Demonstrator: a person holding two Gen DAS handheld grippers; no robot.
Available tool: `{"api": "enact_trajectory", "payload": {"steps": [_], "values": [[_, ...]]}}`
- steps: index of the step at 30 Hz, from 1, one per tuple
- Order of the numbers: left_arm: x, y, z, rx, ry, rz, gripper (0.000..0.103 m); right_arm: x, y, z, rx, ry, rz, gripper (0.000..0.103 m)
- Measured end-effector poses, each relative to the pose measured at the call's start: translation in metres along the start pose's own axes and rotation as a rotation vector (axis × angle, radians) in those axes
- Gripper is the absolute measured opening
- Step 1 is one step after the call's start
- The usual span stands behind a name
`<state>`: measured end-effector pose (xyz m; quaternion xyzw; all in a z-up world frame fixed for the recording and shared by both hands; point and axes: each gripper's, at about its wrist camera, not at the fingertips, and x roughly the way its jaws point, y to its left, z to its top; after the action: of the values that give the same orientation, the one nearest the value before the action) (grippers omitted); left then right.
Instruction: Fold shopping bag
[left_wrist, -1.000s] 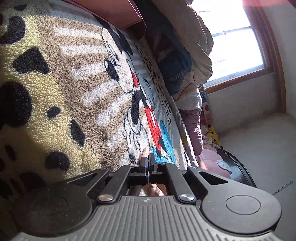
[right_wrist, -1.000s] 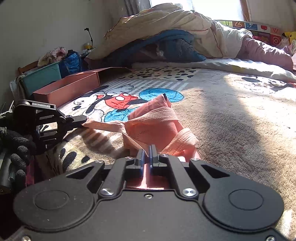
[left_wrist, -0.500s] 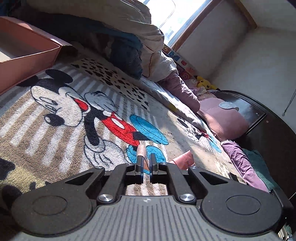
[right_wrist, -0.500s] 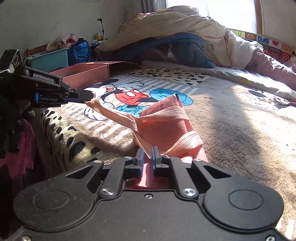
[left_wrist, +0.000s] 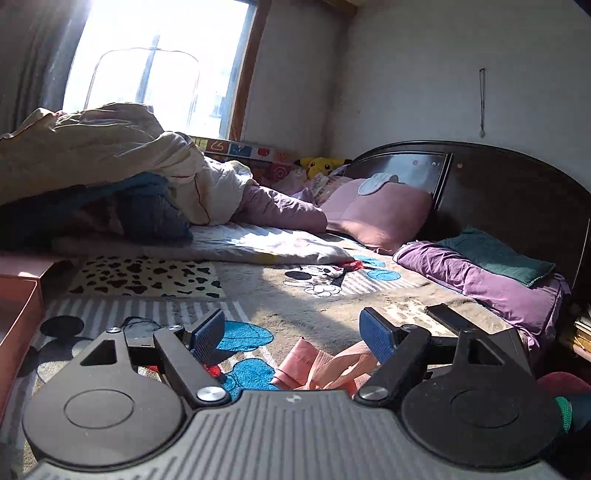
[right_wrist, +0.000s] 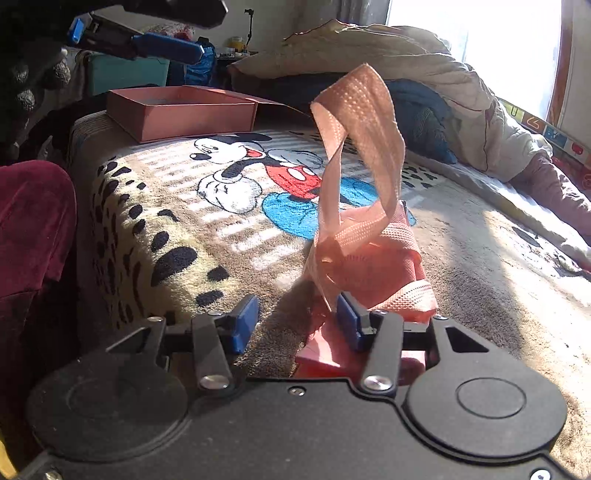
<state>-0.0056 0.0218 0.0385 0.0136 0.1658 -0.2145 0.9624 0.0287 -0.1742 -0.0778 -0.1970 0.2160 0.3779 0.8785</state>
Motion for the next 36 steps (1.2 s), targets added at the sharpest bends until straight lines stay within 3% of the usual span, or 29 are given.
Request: {"api": "enact_trajectory", "payload": {"steps": [2, 4, 5, 6, 7, 8, 9, 12, 14, 20, 25, 30, 33, 36], "values": [[0.031, -0.015, 0.000, 0.058, 0.063, -0.003, 0.080, -0.001, 0.002, -0.001, -0.014, -0.003, -0.005, 0.049], [0.063, -0.007, -0.012, -0.042, 0.125, -0.044, 0.073, -0.001, 0.003, -0.001, -0.024, -0.008, -0.006, 0.048], [0.074, -0.007, -0.020, -0.030, 0.140, -0.028, 0.069, -0.002, 0.003, -0.002, -0.028, -0.010, -0.006, 0.048], [0.085, -0.008, -0.027, -0.015, 0.156, -0.013, 0.053, -0.002, 0.004, -0.002, -0.033, -0.012, -0.006, 0.048], [0.096, -0.011, -0.035, 0.037, 0.184, 0.007, 0.028, -0.003, 0.004, -0.002, -0.037, -0.014, -0.007, 0.048], [0.102, -0.010, -0.041, 0.041, 0.199, 0.010, 0.026, -0.003, 0.005, -0.002, -0.042, -0.016, -0.007, 0.048], [0.111, -0.006, -0.050, 0.005, 0.210, -0.007, 0.026, -0.004, 0.005, -0.003, -0.047, -0.019, -0.007, 0.048], [0.115, -0.005, -0.066, 0.037, 0.213, 0.004, 0.022, -0.005, 0.006, -0.004, -0.060, -0.025, -0.008, 0.048], [0.117, 0.002, -0.067, -0.002, 0.215, -0.011, 0.022, -0.007, 0.008, -0.004, -0.083, -0.029, -0.017, 0.049], [0.129, 0.020, -0.058, -0.131, 0.262, -0.072, 0.022, -0.013, 0.023, -0.010, -0.298, -0.018, -0.153, 0.056], [0.142, 0.033, -0.053, -0.199, 0.276, -0.122, 0.022, -0.011, 0.015, -0.010, -0.339, 0.005, -0.169, 0.056], [0.150, 0.054, -0.063, -0.429, 0.244, -0.202, 0.022, -0.004, -0.004, -0.007, -0.350, 0.043, -0.156, 0.056], [0.156, 0.061, -0.067, -0.489, 0.235, -0.240, 0.022, 0.001, -0.012, -0.005, -0.395, 0.072, -0.153, 0.045], [0.160, 0.065, -0.068, -0.508, 0.229, -0.259, 0.022, 0.007, -0.015, -0.007, -0.458, 0.086, -0.188, 0.044]]}}
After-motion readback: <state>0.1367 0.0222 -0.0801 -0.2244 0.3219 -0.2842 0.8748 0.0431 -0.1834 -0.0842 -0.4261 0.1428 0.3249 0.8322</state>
